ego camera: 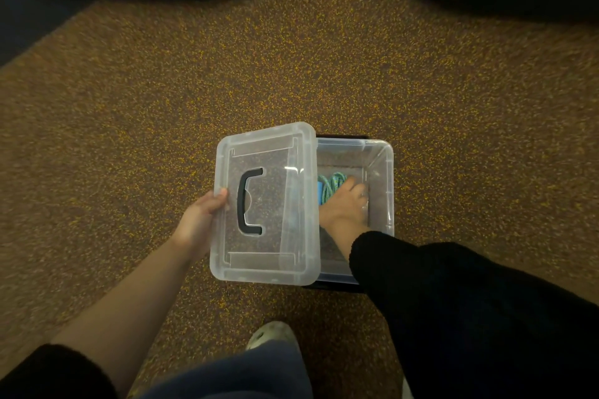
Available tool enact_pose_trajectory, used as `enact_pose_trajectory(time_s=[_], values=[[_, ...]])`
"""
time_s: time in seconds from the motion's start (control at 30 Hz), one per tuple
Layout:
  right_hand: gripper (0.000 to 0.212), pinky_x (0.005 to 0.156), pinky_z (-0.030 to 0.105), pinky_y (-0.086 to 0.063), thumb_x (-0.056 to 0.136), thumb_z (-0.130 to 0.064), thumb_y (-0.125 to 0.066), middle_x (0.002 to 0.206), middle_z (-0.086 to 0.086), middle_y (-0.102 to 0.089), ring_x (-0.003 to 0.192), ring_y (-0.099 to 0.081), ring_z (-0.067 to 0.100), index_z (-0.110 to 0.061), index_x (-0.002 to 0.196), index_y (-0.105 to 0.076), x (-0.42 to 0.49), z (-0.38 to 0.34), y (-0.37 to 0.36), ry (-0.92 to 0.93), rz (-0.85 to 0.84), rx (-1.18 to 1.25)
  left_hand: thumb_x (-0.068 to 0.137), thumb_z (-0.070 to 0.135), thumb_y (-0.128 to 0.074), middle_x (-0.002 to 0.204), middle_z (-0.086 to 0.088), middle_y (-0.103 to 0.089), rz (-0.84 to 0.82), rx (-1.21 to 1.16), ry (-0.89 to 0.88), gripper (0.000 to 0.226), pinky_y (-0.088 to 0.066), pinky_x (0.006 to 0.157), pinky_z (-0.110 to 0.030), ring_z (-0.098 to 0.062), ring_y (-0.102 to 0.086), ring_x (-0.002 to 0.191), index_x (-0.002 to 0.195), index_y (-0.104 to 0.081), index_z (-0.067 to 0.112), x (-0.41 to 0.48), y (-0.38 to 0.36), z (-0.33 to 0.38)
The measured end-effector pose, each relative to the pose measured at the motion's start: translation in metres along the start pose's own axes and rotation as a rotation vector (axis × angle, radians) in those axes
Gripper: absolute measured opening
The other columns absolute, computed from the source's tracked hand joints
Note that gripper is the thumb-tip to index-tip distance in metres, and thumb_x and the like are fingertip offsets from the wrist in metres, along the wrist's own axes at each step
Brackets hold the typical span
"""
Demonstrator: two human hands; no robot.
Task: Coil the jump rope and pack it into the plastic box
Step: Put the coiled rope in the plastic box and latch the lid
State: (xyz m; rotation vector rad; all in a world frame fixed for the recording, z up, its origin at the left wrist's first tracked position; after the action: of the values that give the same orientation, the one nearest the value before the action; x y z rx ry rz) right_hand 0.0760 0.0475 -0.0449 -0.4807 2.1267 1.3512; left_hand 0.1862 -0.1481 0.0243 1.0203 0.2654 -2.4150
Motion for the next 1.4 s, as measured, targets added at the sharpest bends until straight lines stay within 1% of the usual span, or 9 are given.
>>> enact_pose_trajectory(time_s=[0.07,0.2,0.37,0.67,0.83,0.93,1.07,1.2,1.4], values=[[0.098,0.093,0.044,-0.043,0.071,-0.048,-0.073,0.136,0.013,-0.029,0.124,-0.035,0.031,-0.007,0.141,-0.018,0.0,-0.003,-0.005,0.007,-0.01,-0.014,0.099,0.021,-0.04,0.102,-0.013,-0.065,0.015,-0.005,-0.003,0.026,-0.052,0.075,-0.036,-0.022,-0.067,0.086,0.109,-0.059,0.007,-0.001,0.0,0.0],[0.085,0.098,0.043,-0.04,0.082,-0.034,-0.065,0.139,0.017,-0.027,0.122,-0.036,0.035,-0.002,0.144,-0.015,0.005,-0.007,-0.009,0.013,-0.063,0.03,0.098,0.021,-0.042,0.09,-0.013,-0.065,0.052,0.026,0.017,0.025,-0.052,0.076,-0.038,-0.022,-0.065,0.077,0.084,-0.058,0.011,-0.001,-0.004,0.002],[0.074,0.104,0.038,-0.034,0.085,-0.03,-0.06,0.139,0.018,-0.029,0.125,-0.036,0.033,0.001,0.14,-0.022,0.003,-0.006,-0.004,0.057,-0.025,-0.032,0.098,0.022,-0.042,0.102,-0.019,-0.063,0.034,0.021,0.026,0.023,-0.05,0.087,-0.044,-0.031,-0.062,0.092,0.092,-0.058,0.006,-0.001,-0.004,0.004],[0.114,0.111,0.04,-0.029,0.067,-0.06,-0.07,0.141,0.015,-0.031,0.132,-0.033,0.029,-0.001,0.146,-0.013,0.0,0.008,0.006,0.16,0.102,-0.11,0.099,0.019,-0.042,0.087,-0.01,-0.067,0.034,-0.006,0.026,0.026,-0.051,0.077,-0.04,-0.026,-0.064,0.082,0.083,-0.06,0.011,-0.002,-0.007,0.006],[0.117,0.108,0.04,-0.034,0.064,-0.053,-0.077,0.139,0.013,-0.03,0.13,-0.035,0.029,-0.001,0.147,-0.012,-0.003,0.011,0.021,0.197,0.036,-0.076,0.098,0.023,-0.043,0.085,-0.01,-0.066,0.025,-0.006,0.026,0.029,-0.047,0.09,-0.045,-0.03,-0.061,0.086,0.074,-0.056,0.011,-0.002,-0.009,0.011],[0.116,0.108,0.039,-0.034,0.067,-0.045,-0.08,0.143,0.016,-0.027,0.132,-0.034,0.03,0.0,0.147,-0.009,-0.005,0.008,0.035,0.178,-0.046,-0.066,0.097,0.027,-0.045,0.102,-0.02,-0.063,-0.004,-0.022,0.027,0.023,-0.043,0.099,-0.054,-0.036,-0.059,0.103,0.093,-0.056,0.006,-0.003,-0.01,0.013],[0.117,0.107,0.043,-0.035,0.074,-0.043,-0.074,0.15,0.019,-0.02,0.135,-0.033,0.034,0.0,0.149,0.005,-0.016,0.004,0.033,0.039,-0.166,-0.069,0.098,0.023,-0.043,0.095,-0.017,-0.066,0.004,-0.033,0.022,0.024,-0.047,0.095,-0.053,-0.031,-0.064,0.092,0.085,-0.055,0.007,-0.005,-0.016,0.015],[0.111,0.107,0.056,-0.032,0.084,-0.043,-0.065,0.155,0.024,-0.004,0.139,-0.023,0.043,-0.006,0.147,0.019,-0.019,0.0,0.012,-0.146,-0.226,-0.081,0.099,0.019,-0.039,0.066,-0.003,-0.071,0.005,-0.025,0.002,0.03,-0.051,0.065,-0.035,-0.018,-0.069,0.064,0.074,-0.053,0.011,-0.008,-0.02,0.009],[0.084,0.106,0.068,-0.023,0.095,-0.027,-0.049,0.157,0.018,0.016,0.141,-0.001,0.05,-0.035,0.148,0.015,-0.018,-0.021,0.005,-0.085,-0.145,-0.073,0.097,0.024,-0.044,0.098,-0.018,-0.067,-0.014,-0.024,0.021,0.024,-0.048,0.091,-0.057,-0.037,-0.064,0.096,0.09,-0.062,0.01,-0.011,-0.007,0.004]])
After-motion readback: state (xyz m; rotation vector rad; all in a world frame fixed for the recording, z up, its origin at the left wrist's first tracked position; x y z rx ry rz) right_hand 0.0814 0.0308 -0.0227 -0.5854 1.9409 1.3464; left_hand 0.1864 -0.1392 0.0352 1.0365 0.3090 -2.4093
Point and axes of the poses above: each hand's wrist, its own x-axis towards the middle knuckle, its own y-axis out of the back of the hand, z = x × y, the point moved 2 cm from there along x, towards the middle knuckle
